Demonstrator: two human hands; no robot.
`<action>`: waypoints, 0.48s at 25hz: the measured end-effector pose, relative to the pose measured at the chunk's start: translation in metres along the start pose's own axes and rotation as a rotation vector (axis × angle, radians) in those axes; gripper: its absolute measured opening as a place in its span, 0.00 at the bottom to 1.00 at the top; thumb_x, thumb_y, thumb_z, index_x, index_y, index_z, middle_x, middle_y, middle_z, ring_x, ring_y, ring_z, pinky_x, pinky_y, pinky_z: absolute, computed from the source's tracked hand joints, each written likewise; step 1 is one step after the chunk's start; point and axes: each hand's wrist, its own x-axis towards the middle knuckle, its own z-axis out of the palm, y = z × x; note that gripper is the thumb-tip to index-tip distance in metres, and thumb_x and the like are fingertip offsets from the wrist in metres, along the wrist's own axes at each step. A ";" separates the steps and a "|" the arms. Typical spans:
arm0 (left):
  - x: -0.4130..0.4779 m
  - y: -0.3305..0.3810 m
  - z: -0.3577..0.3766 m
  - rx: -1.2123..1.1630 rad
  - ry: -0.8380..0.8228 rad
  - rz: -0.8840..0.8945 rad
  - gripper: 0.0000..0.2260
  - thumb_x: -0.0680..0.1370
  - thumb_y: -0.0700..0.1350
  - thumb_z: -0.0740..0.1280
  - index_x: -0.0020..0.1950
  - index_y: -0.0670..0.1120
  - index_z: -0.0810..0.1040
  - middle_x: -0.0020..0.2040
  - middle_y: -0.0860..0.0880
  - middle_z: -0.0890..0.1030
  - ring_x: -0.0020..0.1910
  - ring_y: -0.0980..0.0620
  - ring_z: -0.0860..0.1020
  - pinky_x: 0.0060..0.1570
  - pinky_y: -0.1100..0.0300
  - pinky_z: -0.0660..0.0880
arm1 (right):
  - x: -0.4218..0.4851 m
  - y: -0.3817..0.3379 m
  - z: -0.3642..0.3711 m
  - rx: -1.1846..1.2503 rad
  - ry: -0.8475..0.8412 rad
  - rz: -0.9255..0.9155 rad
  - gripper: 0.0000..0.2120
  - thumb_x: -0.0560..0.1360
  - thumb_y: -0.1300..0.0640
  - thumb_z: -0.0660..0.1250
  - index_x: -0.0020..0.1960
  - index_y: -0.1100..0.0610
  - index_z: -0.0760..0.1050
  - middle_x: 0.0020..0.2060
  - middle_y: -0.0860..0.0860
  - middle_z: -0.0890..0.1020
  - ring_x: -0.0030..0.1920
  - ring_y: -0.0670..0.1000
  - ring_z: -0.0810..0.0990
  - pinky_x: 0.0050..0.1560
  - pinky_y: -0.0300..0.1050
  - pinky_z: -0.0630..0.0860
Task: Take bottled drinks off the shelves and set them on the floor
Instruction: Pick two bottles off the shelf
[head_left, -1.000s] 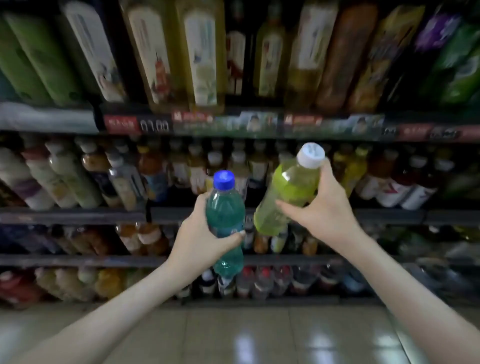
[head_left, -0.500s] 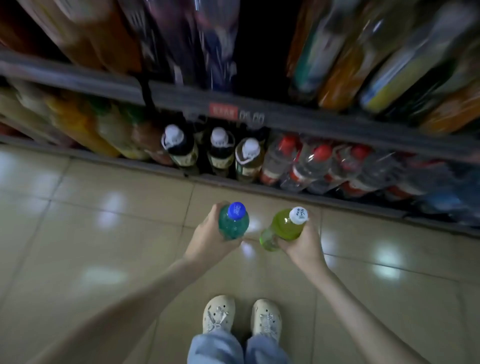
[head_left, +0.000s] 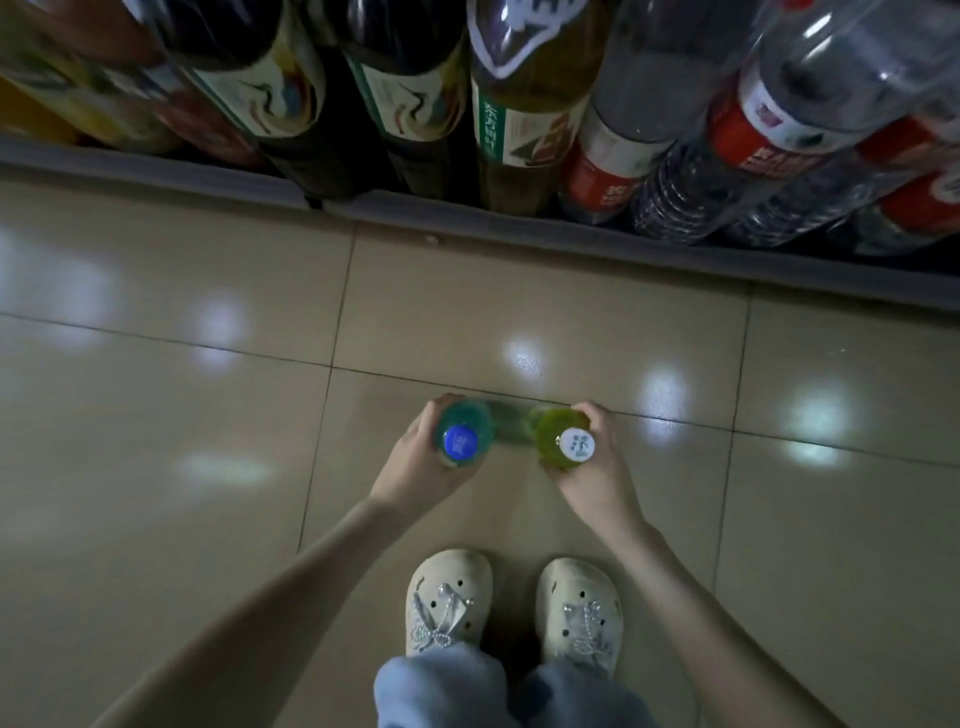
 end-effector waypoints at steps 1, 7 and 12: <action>-0.005 0.000 -0.008 0.019 -0.033 -0.012 0.29 0.69 0.45 0.76 0.66 0.49 0.68 0.58 0.54 0.76 0.56 0.51 0.76 0.53 0.63 0.70 | -0.007 -0.003 -0.003 -0.008 -0.034 0.025 0.32 0.64 0.67 0.77 0.64 0.59 0.68 0.57 0.53 0.73 0.59 0.57 0.75 0.59 0.46 0.72; -0.068 0.095 -0.091 0.137 -0.227 -0.004 0.40 0.71 0.45 0.74 0.77 0.49 0.53 0.76 0.50 0.60 0.75 0.51 0.57 0.70 0.63 0.55 | -0.060 -0.123 -0.083 -0.066 -0.107 0.085 0.41 0.68 0.63 0.76 0.74 0.64 0.57 0.71 0.57 0.65 0.72 0.54 0.62 0.68 0.31 0.51; -0.142 0.282 -0.214 0.153 -0.116 0.096 0.33 0.76 0.45 0.68 0.77 0.46 0.55 0.76 0.46 0.59 0.74 0.49 0.59 0.69 0.63 0.56 | -0.122 -0.322 -0.210 -0.141 -0.016 0.006 0.32 0.76 0.58 0.69 0.75 0.61 0.58 0.71 0.57 0.65 0.72 0.54 0.64 0.67 0.35 0.56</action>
